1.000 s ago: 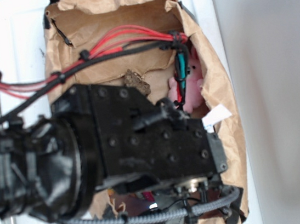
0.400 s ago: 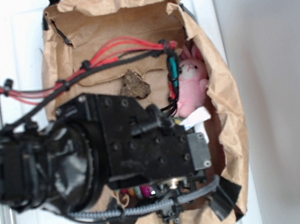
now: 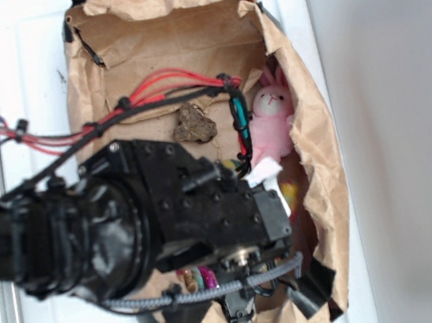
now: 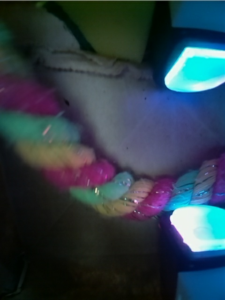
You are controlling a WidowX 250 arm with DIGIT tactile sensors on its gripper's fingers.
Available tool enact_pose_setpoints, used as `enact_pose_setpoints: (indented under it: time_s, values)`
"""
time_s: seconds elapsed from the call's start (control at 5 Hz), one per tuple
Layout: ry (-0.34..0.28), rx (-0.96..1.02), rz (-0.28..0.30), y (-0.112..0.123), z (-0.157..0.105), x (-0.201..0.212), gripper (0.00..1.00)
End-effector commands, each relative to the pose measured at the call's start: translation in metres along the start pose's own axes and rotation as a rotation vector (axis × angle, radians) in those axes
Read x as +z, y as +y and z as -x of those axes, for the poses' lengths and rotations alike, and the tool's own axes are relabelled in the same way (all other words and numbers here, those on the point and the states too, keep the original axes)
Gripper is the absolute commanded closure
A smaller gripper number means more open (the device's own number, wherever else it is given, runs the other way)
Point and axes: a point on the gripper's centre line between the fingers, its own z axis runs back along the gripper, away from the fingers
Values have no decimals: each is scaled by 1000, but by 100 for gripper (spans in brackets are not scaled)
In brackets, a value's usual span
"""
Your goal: Grab the multicolored rope.
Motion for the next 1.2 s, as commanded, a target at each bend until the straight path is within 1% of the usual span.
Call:
enact_pose_setpoints:
  time_s: [0.0,0.4,0.6,0.8,1.0]
  values:
    - [-4,-68,100,-17,3,3,0]
    - [-8,-98,140,-21,2,7,0]
    - [-10,-107,149,-24,2,7,0]
    - [-29,-129,192,-27,1,11,0]
    - [-24,-129,194,-28,0,9,0]
